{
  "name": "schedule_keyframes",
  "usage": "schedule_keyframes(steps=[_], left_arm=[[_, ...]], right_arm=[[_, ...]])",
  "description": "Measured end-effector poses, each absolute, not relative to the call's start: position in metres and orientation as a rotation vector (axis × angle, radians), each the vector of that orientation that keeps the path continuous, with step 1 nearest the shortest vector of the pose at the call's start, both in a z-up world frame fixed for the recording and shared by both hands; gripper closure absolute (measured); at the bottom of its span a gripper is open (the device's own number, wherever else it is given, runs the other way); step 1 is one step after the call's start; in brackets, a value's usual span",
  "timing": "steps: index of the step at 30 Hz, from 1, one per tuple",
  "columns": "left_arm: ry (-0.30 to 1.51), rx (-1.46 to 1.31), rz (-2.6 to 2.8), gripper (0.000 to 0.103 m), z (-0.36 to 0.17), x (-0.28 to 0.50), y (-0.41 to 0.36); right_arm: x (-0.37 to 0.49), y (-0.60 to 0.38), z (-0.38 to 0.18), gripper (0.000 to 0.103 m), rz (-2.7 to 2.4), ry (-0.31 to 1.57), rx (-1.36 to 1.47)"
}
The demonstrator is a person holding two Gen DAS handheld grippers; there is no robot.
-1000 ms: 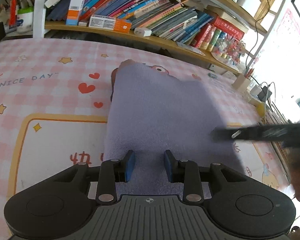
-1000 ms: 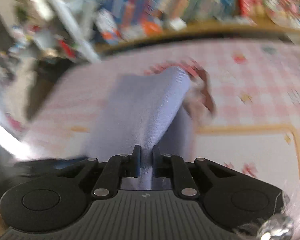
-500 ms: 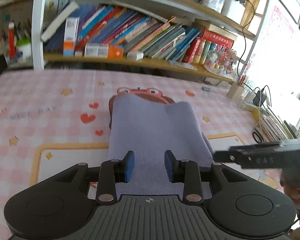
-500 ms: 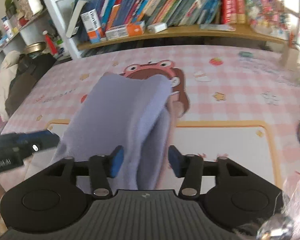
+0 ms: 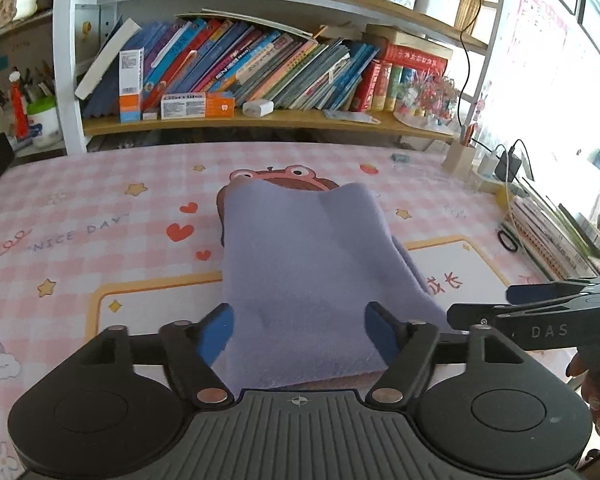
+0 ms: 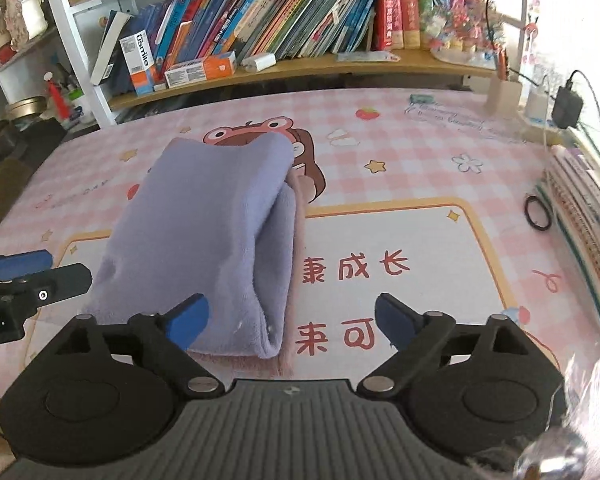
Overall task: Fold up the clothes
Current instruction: 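Open the left gripper on the folded lavender half, then open the right gripper and withdraw, then close both grippers on the sides of the folded sweater bundle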
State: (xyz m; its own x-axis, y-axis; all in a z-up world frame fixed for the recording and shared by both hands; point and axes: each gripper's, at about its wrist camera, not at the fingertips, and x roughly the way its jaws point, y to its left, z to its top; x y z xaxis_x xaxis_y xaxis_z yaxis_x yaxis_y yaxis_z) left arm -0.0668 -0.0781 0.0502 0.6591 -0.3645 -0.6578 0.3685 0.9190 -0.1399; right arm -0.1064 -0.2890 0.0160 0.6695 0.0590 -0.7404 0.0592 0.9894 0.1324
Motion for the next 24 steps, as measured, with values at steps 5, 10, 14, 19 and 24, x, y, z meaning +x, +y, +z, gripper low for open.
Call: schedule_keyframes(steps=[5,10,14,19,24], left_arm=[[0.742,0.025,-0.424,0.014,0.049,-0.072,-0.069],[0.752,0.016,-0.453,0.011,0.046,-0.077,-0.060],[0.772,0.020,-0.450,0.007,0.043,-0.075,-0.054],[0.781,0.005,-0.480,0.005,0.042,-0.077,-0.047],[0.793,-0.015,-0.508,0.005,0.037,-0.079,-0.041]], right_arm=[[-0.115,-0.279,0.017,0.005,-0.037,0.836,0.140],[-0.122,-0.269,0.016,0.005,-0.053,0.838,0.136],[-0.124,-0.262,0.016,0.004,-0.065,0.839,0.135],[-0.128,-0.256,0.016,0.004,-0.088,0.842,0.138],[-0.132,-0.253,0.015,0.004,-0.114,0.845,0.149]])
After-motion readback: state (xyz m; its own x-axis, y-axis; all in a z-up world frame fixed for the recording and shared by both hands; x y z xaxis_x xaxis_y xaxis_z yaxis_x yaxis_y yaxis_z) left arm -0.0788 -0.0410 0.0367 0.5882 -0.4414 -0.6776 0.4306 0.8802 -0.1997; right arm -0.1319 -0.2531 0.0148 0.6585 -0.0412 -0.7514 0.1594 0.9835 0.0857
